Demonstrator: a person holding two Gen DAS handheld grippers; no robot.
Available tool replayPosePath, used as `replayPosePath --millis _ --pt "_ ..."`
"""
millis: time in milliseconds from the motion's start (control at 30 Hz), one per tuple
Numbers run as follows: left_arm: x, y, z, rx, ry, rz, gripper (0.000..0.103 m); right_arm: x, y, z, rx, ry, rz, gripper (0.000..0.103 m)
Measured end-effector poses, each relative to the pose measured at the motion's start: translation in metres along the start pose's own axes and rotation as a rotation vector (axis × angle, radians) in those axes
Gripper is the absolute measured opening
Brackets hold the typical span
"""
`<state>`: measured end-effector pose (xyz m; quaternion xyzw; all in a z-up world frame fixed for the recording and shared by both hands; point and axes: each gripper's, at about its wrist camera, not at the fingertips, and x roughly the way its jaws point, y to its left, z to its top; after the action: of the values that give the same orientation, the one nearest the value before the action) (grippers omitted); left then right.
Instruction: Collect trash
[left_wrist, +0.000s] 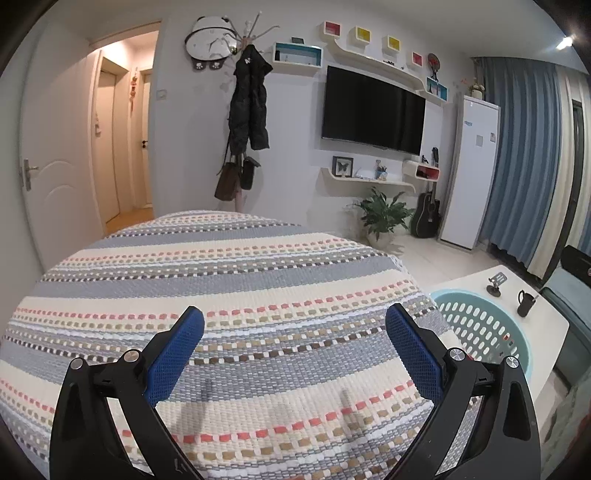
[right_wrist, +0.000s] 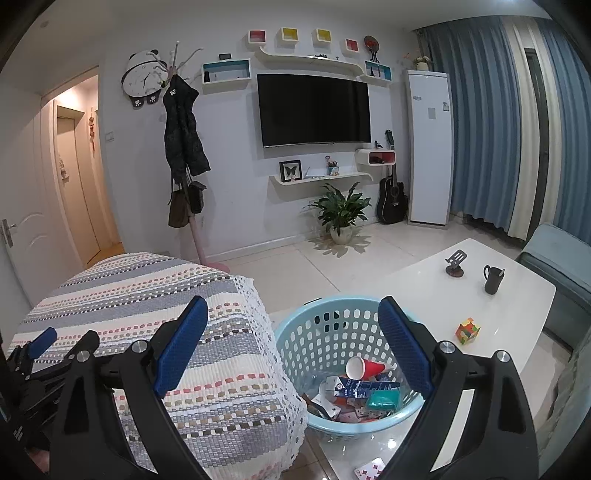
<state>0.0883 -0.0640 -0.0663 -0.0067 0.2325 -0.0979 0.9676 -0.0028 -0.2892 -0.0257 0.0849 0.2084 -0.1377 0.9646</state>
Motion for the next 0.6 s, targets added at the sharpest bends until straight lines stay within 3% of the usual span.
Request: replayPosePath --millis 600 --pt "0.004 0.003 -0.003 -0.041 0.027 0.003 0.095 -0.012 -0.017 0.013 0.004 0.006 0.014 0.091"
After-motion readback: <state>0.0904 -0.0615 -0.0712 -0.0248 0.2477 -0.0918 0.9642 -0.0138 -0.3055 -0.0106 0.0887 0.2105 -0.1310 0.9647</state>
